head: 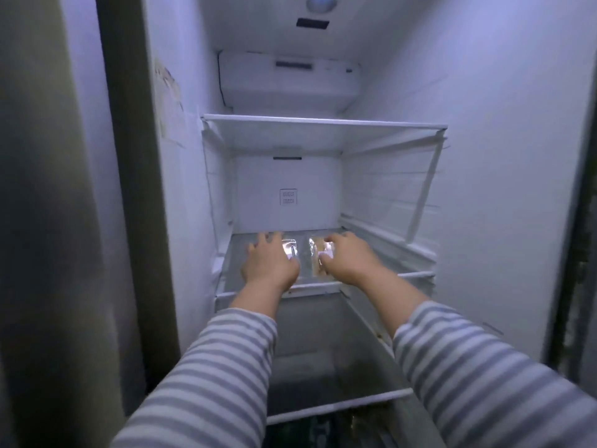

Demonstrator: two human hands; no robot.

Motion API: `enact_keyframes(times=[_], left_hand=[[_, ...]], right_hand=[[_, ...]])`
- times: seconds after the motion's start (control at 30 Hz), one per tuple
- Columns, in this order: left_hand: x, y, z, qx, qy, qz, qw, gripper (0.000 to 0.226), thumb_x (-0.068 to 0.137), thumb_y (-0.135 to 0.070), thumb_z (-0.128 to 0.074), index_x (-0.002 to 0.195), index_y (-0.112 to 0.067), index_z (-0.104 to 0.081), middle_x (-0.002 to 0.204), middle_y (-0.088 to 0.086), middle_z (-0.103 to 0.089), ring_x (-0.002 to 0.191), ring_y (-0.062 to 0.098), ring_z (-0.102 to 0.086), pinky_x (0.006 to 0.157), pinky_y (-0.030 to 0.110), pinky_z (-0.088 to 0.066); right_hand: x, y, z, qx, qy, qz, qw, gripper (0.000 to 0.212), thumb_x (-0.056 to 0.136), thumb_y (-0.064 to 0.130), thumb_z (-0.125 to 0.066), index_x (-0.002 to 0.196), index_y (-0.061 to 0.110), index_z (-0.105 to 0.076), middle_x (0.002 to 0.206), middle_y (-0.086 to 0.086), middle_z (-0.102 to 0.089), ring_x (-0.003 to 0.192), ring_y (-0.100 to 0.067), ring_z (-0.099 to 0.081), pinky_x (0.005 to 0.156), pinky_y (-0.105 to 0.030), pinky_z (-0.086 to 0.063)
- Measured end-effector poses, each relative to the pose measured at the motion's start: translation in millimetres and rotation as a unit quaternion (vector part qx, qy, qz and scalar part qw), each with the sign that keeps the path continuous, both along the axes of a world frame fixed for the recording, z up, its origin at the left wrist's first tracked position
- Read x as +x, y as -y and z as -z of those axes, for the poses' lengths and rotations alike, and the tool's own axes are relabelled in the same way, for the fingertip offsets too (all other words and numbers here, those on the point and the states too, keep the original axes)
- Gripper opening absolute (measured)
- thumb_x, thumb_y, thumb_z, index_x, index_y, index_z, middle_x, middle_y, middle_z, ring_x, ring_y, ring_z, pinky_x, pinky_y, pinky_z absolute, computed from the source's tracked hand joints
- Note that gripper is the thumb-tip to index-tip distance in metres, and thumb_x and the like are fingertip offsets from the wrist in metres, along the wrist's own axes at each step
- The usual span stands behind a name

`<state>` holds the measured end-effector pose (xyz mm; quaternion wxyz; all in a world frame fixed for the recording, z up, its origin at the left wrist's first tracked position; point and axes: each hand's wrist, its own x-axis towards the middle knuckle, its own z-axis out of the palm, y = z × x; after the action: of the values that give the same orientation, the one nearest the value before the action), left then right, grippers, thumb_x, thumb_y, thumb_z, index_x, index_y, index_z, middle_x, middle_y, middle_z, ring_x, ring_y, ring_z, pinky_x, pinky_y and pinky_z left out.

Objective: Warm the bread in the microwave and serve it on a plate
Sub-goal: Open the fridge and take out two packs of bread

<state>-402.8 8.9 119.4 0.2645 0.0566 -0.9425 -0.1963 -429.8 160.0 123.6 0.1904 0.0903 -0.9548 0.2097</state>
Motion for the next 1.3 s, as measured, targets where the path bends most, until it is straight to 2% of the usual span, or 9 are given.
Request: enact_keyframes(times=[0.17,0.27,0.47,0.6,0.73,0.9,1.07,1.2,1.3], left_hand=[[-50,3,7,0.026,0.077,0.003,0.997,0.070,0.081,-0.054,-0.054,0.143,-0.035,-0.028,0.155,0.007,-0.008,0.132,0.039,-0.035,0.102,0.045,-0.038],[-61,7,13,0.044,0.097,0.012,0.994,0.079,0.076,-0.058,-0.058,0.144,-0.034,-0.025,0.150,0.008,-0.014,0.131,0.033,-0.042,0.099,0.043,-0.041],[-64,15,14,0.033,0.104,0.006,0.994,0.089,0.076,-0.054,-0.061,0.148,-0.037,-0.011,0.145,0.009,-0.031,0.131,0.029,-0.041,0.096,0.045,-0.043],[-61,14,17,0.067,0.085,-0.004,0.994,0.081,0.078,-0.048,-0.060,0.145,-0.042,-0.017,0.142,0.006,-0.038,0.126,0.031,-0.046,0.093,0.042,-0.043],[-51,11,8,0.099,0.076,-0.012,0.992,0.084,0.071,-0.047,-0.063,0.144,-0.045,-0.021,0.138,0.004,-0.045,0.122,0.031,-0.050,0.096,0.043,-0.045],[1,1,1,0.108,0.045,-0.012,0.993,0.076,0.075,-0.046,-0.064,0.141,-0.042,-0.027,0.137,0.003,-0.047,0.124,0.029,-0.048,0.094,0.042,-0.043],[83,-17,14,0.110,0.038,-0.008,0.993,0.080,0.076,-0.049,-0.063,0.145,-0.042,-0.022,0.138,0.005,-0.046,0.126,0.029,-0.047,0.097,0.044,-0.042],[163,-36,32,0.115,0.022,-0.021,0.993,0.080,0.080,-0.047,-0.062,0.147,-0.041,-0.019,0.143,0.005,-0.042,0.131,0.029,-0.041,0.098,0.045,-0.040],[222,-45,58,0.126,0.024,-0.024,0.991,0.077,0.082,-0.050,-0.058,0.147,-0.040,-0.018,0.143,0.008,-0.041,0.127,0.032,-0.044,0.098,0.047,-0.042]], right_hand=[[-45,15,7,-0.045,0.033,0.001,0.998,0.055,0.095,0.046,-0.043,0.147,0.035,-0.027,0.157,-0.014,-0.016,0.138,-0.037,-0.031,0.110,-0.040,-0.031],[-55,18,19,-0.070,0.051,-0.006,0.996,0.060,0.093,0.048,-0.047,0.148,0.040,-0.023,0.159,-0.013,-0.006,0.138,-0.036,-0.034,0.107,-0.038,-0.032],[-57,24,22,-0.049,0.066,0.021,0.996,0.078,0.085,0.043,-0.057,0.149,0.045,-0.012,0.150,-0.014,-0.024,0.130,-0.037,-0.044,0.103,-0.037,-0.037],[-57,27,24,-0.083,0.051,0.040,0.994,0.080,0.080,0.041,-0.061,0.147,0.048,-0.017,0.137,-0.009,-0.043,0.125,-0.031,-0.049,0.099,-0.037,-0.042],[-45,19,15,-0.088,0.043,0.066,0.993,0.078,0.081,0.042,-0.062,0.146,0.050,-0.021,0.141,-0.006,-0.041,0.125,-0.028,-0.049,0.095,-0.036,-0.043],[3,0,13,-0.096,0.029,0.072,0.992,0.075,0.081,0.043,-0.059,0.146,0.050,-0.021,0.140,-0.004,-0.043,0.124,-0.028,-0.050,0.088,-0.035,-0.043],[87,-19,25,-0.088,0.020,0.051,0.995,0.076,0.080,0.044,-0.059,0.146,0.050,-0.021,0.136,-0.005,-0.046,0.121,-0.028,-0.051,0.092,-0.039,-0.044],[161,-31,36,-0.076,0.016,0.025,0.997,0.077,0.080,0.044,-0.062,0.146,0.049,-0.022,0.145,-0.003,-0.041,0.128,-0.027,-0.047,0.096,-0.041,-0.043],[218,-40,60,-0.082,0.025,0.002,0.996,0.075,0.082,0.046,-0.062,0.147,0.046,-0.023,0.143,-0.004,-0.043,0.126,-0.027,-0.047,0.097,-0.042,-0.043]])
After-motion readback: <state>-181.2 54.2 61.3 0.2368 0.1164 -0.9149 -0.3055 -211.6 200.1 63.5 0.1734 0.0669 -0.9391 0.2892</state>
